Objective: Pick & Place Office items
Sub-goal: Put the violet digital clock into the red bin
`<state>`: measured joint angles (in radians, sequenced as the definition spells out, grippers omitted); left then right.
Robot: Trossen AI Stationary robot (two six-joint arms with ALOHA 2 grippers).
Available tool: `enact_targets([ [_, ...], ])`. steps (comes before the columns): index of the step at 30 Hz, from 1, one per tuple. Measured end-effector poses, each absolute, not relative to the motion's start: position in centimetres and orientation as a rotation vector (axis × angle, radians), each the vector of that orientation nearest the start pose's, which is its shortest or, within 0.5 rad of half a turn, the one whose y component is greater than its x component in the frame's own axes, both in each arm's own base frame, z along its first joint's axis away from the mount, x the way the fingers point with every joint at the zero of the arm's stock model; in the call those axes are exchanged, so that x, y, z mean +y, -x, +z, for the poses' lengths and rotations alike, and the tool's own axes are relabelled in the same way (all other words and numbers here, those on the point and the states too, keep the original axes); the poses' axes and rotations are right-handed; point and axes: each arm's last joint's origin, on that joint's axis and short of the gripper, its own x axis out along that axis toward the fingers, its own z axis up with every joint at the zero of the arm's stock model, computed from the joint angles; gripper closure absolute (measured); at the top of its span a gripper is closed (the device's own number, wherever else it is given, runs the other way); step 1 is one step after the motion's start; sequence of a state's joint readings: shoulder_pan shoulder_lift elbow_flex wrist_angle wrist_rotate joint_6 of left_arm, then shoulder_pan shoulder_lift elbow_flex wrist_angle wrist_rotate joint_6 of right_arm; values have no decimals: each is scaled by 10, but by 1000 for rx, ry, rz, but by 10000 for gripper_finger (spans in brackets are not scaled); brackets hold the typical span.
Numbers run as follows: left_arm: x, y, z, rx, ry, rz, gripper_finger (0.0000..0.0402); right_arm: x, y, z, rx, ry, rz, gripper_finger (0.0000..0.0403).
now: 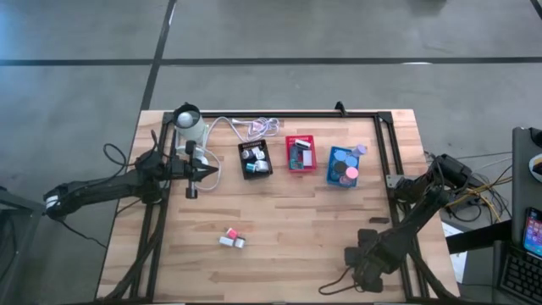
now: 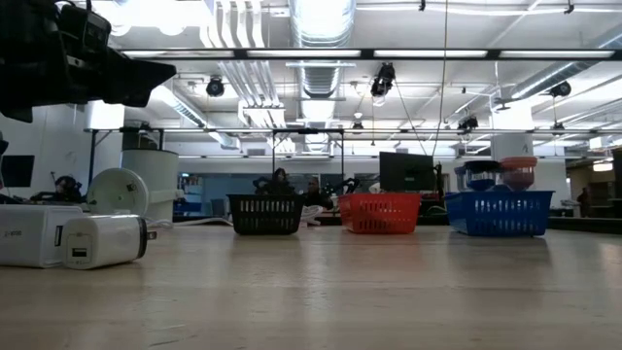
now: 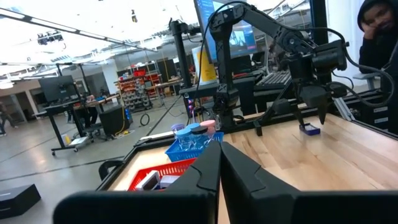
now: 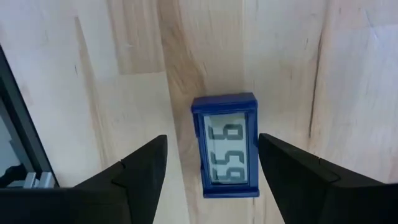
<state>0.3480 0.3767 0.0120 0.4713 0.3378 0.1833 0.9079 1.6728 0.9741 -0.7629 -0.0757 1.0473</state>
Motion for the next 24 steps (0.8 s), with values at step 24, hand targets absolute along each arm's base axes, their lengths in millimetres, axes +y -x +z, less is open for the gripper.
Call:
enact_targets([
  [24, 32, -115, 179, -99, -219, 19, 393, 224, -166, 152, 1568, -232, -47, 154],
])
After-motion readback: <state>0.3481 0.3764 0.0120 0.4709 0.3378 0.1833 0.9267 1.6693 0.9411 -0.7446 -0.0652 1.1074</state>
